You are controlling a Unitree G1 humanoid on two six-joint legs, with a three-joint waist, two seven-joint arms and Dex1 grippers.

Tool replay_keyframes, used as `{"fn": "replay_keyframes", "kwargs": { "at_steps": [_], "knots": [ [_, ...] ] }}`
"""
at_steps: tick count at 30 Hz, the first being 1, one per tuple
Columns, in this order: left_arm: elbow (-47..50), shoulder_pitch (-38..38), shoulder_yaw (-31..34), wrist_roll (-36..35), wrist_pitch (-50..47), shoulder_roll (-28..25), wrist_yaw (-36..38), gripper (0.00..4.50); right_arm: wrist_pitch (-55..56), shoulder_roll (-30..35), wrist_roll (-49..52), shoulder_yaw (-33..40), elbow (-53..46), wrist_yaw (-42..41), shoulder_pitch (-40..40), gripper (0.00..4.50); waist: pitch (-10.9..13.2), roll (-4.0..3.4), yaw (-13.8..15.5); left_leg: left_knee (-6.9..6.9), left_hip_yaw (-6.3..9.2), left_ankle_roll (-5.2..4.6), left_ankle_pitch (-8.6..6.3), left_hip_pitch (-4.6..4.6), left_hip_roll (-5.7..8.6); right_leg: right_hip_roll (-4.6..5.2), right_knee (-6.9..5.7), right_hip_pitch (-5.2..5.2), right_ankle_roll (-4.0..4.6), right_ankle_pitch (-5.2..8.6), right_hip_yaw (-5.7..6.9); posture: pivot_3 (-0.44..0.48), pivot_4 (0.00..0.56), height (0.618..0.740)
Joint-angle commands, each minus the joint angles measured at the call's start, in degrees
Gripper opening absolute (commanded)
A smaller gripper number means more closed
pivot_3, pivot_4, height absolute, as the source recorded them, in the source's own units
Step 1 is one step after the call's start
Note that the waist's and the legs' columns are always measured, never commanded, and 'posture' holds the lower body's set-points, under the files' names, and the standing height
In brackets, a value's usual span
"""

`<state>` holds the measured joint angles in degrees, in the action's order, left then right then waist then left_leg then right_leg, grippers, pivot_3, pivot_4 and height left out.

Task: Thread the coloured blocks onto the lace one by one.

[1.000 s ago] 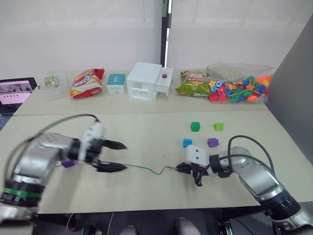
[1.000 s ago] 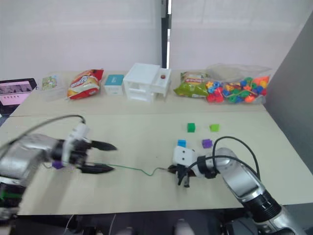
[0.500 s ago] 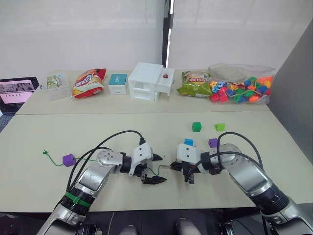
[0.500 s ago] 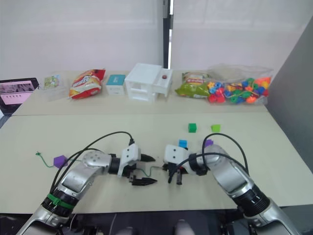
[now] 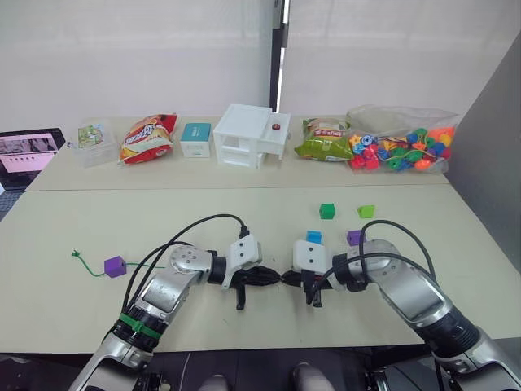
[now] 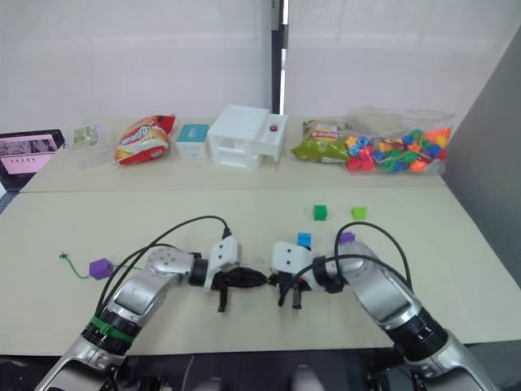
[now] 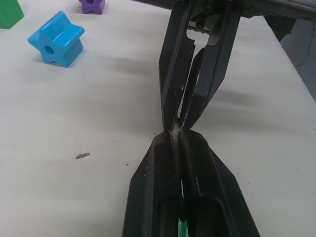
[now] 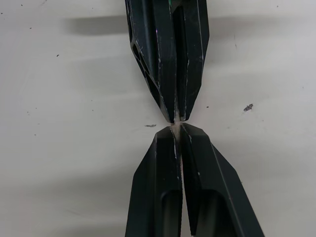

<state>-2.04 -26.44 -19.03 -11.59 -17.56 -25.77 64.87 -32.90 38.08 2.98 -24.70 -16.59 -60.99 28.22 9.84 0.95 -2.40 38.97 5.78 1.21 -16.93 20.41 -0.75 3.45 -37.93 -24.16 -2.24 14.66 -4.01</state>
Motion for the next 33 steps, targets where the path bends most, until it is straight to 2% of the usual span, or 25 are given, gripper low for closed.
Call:
{"fn": "replay_keyframes", "kwargs": {
  "at_steps": [1, 17, 25, 33],
  "knots": [
    [0.78, -0.21, 0.68, -0.56, 0.18, -0.18, 0.24, 0.01, -0.07, 0.53, -0.11, 0.77, -2.07, 0.42, 0.13, 0.0, 0.0, 0.0, 0.0, 0.0, 0.0, 0.0, 0.0, 0.0, 0.0, 0.0, 0.0, 0.0, 0.0, 0.0, 0.0, 0.0, 0.15, 0.74],
    [0.98, -0.24, 1.89, -1.79, 0.07, -1.01, 0.99, 0.01, -0.23, 1.08, -0.02, 0.81, -2.47, 0.44, -0.19, 0.0, 0.0, 0.0, 0.0, 0.0, 0.01, 0.0, 0.0, 0.0, 0.0, 0.0, 0.0, 0.0, 0.0, 0.0, 0.0, 0.0, 0.15, 0.74],
    [1.38, -0.21, 1.88, -1.41, -0.43, -3.46, 1.43, 0.01, -1.78, 0.85, 0.47, 1.64, -3.4, 1.88, -1.06, 0.0, 0.0, 0.0, 0.0, 0.0, 0.01, 0.0, 0.0, 0.0, 0.0, 0.0, 0.0, 0.0, 0.0, 0.0, 0.01, 0.0, 0.15, 0.74],
    [0.9, -0.54, 1.91, -2.05, -0.37, -4.27, 1.83, 0.0, -2.1, 1.43, 0.87, 3.51, -4.09, 4.17, -2.4, 2.69, 0.0, 0.0, 0.0, 0.0, 0.01, 0.0, 0.0, 0.01, 0.0, 0.0, 0.01, 0.0, 0.0, 0.0, 0.01, 0.0, 0.15, 0.74]
  ]
}}
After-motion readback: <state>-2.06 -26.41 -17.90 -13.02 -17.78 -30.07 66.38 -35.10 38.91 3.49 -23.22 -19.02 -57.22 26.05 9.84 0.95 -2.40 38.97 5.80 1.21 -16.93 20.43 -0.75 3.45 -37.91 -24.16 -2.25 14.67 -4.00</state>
